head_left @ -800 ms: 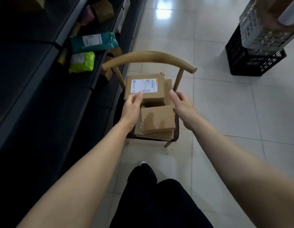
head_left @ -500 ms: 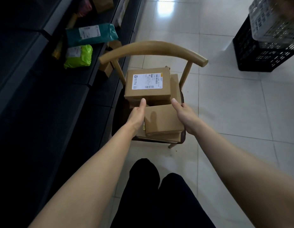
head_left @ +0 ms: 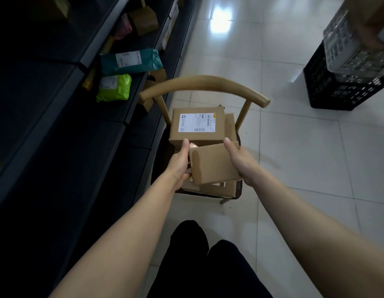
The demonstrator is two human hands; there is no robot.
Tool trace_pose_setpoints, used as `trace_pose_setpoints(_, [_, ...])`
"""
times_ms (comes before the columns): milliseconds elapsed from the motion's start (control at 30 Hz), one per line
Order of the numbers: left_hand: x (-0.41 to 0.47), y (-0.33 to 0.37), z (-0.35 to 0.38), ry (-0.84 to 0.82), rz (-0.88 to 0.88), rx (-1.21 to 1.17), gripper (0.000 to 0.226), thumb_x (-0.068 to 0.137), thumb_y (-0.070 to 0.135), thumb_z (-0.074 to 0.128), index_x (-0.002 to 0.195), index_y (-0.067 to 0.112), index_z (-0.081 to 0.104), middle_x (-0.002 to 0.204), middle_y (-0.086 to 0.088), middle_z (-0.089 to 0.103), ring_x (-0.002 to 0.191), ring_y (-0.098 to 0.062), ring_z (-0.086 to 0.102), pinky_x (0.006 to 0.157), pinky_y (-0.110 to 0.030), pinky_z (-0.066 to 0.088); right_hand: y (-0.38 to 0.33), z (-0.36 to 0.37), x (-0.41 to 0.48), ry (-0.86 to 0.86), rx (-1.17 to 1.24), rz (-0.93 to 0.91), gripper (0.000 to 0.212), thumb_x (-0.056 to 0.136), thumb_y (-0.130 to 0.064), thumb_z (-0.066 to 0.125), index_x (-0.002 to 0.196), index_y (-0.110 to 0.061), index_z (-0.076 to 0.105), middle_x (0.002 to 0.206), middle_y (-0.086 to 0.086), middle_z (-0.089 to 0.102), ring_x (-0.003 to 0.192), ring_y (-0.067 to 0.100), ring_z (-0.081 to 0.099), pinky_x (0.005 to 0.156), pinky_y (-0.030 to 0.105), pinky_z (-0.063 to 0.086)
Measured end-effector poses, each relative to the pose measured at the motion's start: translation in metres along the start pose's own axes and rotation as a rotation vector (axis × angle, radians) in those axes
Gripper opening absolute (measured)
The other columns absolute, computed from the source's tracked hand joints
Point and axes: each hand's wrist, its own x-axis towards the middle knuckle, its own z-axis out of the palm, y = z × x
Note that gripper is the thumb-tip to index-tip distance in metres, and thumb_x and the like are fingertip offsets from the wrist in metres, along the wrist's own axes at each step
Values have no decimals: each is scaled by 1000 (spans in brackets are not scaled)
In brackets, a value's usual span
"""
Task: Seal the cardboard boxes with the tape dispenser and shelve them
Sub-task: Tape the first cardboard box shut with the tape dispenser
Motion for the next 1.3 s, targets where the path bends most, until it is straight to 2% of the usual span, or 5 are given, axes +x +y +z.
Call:
trace_pose_setpoints(267, [-90, 71, -15, 269, 287, -150, 36, 97, 50, 38, 87, 25, 62, 90, 5, 67, 89, -10, 62, 64, -26, 50, -92, 5, -72, -22, -107, -307, 77, 89, -65, 43, 147, -18, 25, 136, 5, 47, 119, 25, 49, 101, 47, 43])
trace_pose_setpoints(567, [-190, 97, -47, 676, 494, -396, 30, 94, 35, 55, 74, 14, 63, 90, -10, 65, 90, -23, 63, 93, -49, 50, -148, 42, -142, -182, -47, -567, 75, 88, -59, 52, 149, -28, 21, 124, -11, 42, 107, 9, 46, 78, 18, 37])
trace_pose_setpoints(733, [-241, 90, -77, 857, 562, -514, 25, 92, 34, 57, 80, 13, 57, 85, -5, 53, 80, -19, 50, 91, -49, 47, -164, 84, -177, -340, -9, -667, 68, 88, -56, 55, 144, -28, 27, 123, -11, 48, 104, 3, 51, 88, 24, 43])
trace_pose_setpoints(967, [-307, 59, -141, 1106, 644, -632, 27, 93, 32, 57, 77, 11, 59, 81, -8, 55, 75, -21, 51, 72, -41, 47, -171, 168, -231, -576, -65, -736, 58, 90, -49, 57, 137, -27, 31, 110, -23, 50, 95, -7, 52, 62, 5, 42])
trace_pose_setpoints(1300, [-394, -19, -229, 1412, 629, -772, 25, 92, 24, 58, 74, 9, 65, 73, -6, 63, 73, -20, 62, 82, -48, 56, -137, 296, -311, -877, -194, -728, 59, 91, -43, 59, 137, -22, 28, 121, -7, 49, 99, 1, 51, 70, 15, 41])
